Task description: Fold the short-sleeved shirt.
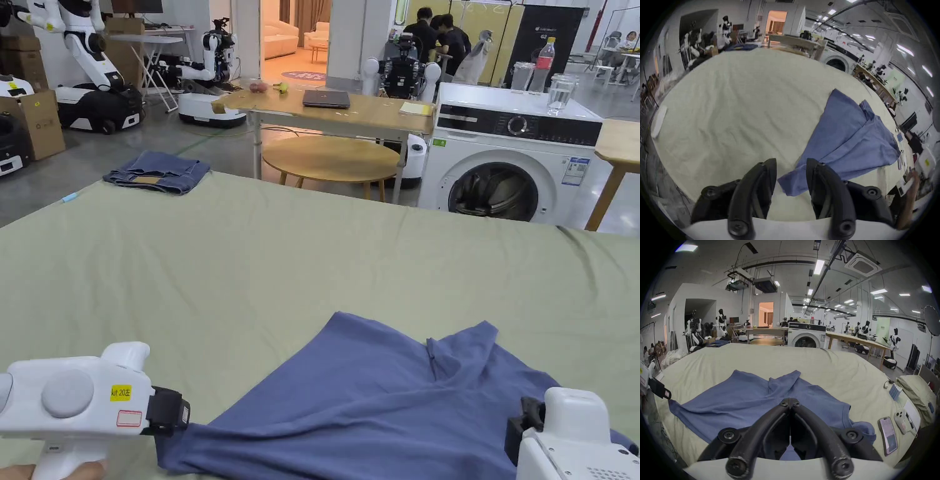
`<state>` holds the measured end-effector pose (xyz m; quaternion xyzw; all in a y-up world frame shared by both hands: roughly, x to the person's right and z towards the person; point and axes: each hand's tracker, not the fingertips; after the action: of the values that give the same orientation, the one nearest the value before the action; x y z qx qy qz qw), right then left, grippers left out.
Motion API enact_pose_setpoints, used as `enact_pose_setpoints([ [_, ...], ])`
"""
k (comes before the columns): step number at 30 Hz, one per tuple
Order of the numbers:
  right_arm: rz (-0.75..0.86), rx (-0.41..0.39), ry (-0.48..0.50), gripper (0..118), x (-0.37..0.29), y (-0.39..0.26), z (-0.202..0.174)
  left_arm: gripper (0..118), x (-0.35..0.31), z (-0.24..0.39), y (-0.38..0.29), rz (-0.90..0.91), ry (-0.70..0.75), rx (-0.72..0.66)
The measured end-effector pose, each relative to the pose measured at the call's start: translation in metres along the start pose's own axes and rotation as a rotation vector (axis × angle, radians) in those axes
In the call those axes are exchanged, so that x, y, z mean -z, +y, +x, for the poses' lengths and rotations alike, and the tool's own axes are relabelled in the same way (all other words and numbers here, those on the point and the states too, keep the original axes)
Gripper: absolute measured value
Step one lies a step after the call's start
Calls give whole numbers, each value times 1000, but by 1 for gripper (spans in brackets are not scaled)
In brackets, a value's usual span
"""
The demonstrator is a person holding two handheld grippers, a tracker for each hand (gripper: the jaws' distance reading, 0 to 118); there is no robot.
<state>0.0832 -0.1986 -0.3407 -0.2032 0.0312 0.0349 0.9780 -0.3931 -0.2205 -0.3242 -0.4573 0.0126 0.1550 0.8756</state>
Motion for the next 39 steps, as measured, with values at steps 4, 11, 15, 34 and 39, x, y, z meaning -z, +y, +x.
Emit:
enact_pose_setpoints([
  [4,-13,-12,2,0,1,-1,1,40,20,0,-5,-58,70,-18],
  [11,-35,-15,-1,0,6,-5,5,40,44,10,-21,-80,163,42],
  [15,-49,-19,2,0,15,-3,9,23,47,29,-26,-67,190,194],
  [34,-553,-27,34,57,240,65,131,0,32,18,-36,3,111,94],
  [39,-635,3,105,57,272,57,135,0,31,17,-36,11,103,73],
])
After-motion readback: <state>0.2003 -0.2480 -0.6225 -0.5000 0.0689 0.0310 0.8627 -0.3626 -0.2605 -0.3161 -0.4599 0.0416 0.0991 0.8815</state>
